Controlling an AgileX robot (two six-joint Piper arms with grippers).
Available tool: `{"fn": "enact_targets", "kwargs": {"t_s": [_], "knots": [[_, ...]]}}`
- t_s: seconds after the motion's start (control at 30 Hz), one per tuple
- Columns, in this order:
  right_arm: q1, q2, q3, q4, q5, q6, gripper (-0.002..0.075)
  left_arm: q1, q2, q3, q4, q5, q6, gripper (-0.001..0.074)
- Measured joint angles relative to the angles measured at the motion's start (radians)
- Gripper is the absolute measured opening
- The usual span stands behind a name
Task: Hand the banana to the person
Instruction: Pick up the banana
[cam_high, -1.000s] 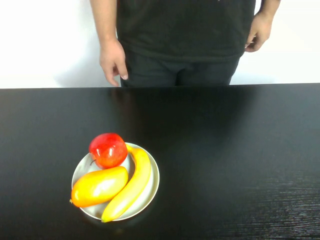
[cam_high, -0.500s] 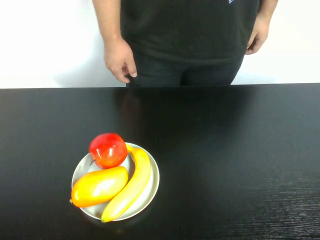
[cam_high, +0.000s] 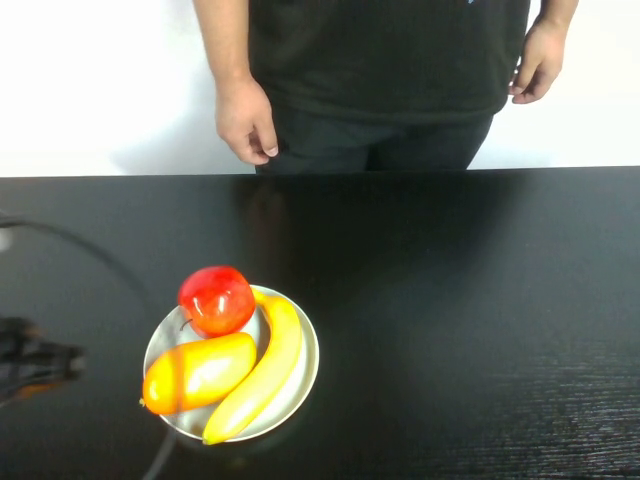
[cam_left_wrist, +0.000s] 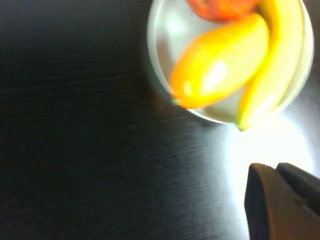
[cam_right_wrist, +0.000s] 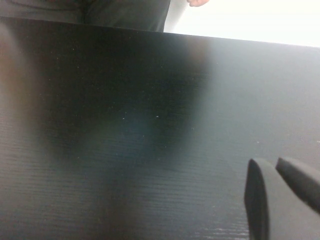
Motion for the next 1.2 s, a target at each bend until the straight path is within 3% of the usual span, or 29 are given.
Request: {"fn": "enact_targets", "kwargs": {"t_s": [0.17, 0.33, 0.47, 0.6, 0.67, 0.77, 0.83, 0.93, 1.03, 1.2], "knots": [[0.000, 0.000, 0.000, 0.000, 0.000, 0.000, -0.0009, -0.199, 0.207, -0.080, 0.000, -0.021, -0.006, -0.0004], [0.000, 0.000, 0.000, 0.000, 0.000, 0.000, -0.0009, -0.421, 0.391, -0.181, 0.113, -0.035, -0.123, -0.0004], [0.000, 0.000, 0.000, 0.000, 0.000, 0.000, -0.0009, -0.528, 0.519, -0.262, 0.150, -0.038, -0.181, -0.0004], [0.000, 0.000, 0.000, 0.000, 0.000, 0.000, -0.0009, -0.551, 0.629, -0.327, 0.154, -0.043, -0.196, 0.0002], [0.000, 0.000, 0.000, 0.000, 0.000, 0.000, -0.0009, -0.551, 0.680, -0.364, 0.161, -0.045, -0.194, 0.0047], [0.000, 0.000, 0.000, 0.000, 0.000, 0.000, -0.0009, -0.551, 0.740, -0.412, 0.168, -0.043, -0.193, 0.0197], [0.000, 0.000, 0.000, 0.000, 0.000, 0.000, -0.0009, -0.551, 0.771, -0.435, 0.174, -0.045, -0.193, 0.0344], [0.000, 0.000, 0.000, 0.000, 0.000, 0.000, -0.0009, -0.551, 0.799, -0.443, 0.200, -0.059, -0.193, 0.0478], [0.000, 0.000, 0.000, 0.000, 0.000, 0.000, -0.0009, -0.545, 0.829, -0.443, 0.221, -0.068, -0.193, 0.0507], [0.000, 0.000, 0.000, 0.000, 0.000, 0.000, -0.0009, -0.529, 0.880, -0.443, 0.227, -0.110, -0.193, 0.0480]]}}
